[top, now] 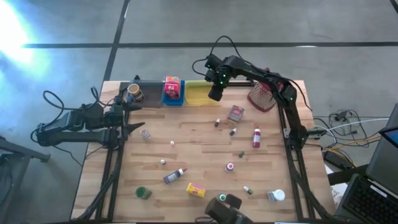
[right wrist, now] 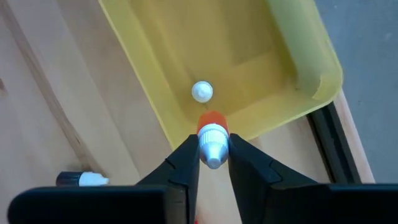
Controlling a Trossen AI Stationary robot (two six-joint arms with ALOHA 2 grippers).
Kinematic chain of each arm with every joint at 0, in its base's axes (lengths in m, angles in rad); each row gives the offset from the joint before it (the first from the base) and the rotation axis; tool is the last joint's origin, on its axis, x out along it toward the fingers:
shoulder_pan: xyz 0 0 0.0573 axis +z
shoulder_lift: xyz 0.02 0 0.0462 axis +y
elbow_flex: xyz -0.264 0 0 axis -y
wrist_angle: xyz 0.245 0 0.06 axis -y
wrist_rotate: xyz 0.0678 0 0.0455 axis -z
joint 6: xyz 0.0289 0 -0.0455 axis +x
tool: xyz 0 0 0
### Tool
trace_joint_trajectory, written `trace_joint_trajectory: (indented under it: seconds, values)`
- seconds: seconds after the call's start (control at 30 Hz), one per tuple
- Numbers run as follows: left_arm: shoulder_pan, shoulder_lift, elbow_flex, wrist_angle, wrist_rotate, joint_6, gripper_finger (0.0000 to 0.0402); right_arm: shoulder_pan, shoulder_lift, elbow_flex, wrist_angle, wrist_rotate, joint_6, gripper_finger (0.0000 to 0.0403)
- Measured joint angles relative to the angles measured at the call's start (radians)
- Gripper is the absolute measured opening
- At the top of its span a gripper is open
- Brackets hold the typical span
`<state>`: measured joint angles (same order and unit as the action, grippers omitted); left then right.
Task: Pick & Place Kitchen Items
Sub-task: Put the right orange food coloring bottle into the yellow bin
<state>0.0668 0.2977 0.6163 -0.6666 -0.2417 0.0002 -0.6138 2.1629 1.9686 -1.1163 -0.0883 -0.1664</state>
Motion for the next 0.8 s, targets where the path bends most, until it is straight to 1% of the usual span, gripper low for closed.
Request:
trace_joint_trajectory:
  seconds: [0.13,0.33,0.57,0.8]
  values:
    - [0.000,0.000,0.000,0.000,0.000,0.000,0.0339,-0.007,-0.002,0.000,0.012,0.000,0.001,0.0062]
    - [0.000,0.000,0.000,0.000,0.000,0.000,0.0339,-0.012,-0.002,-0.007,0.036,0.001,0.002,0.0070]
    - [0.000,0.000,0.000,0.000,0.000,0.000,0.0339,-0.013,-0.002,-0.009,0.084,0.000,0.004,0.0063]
    - [0.000,0.000,0.000,0.000,0.000,0.000,0.0339,-0.013,-0.002,-0.033,0.103,0.000,0.026,0.0070]
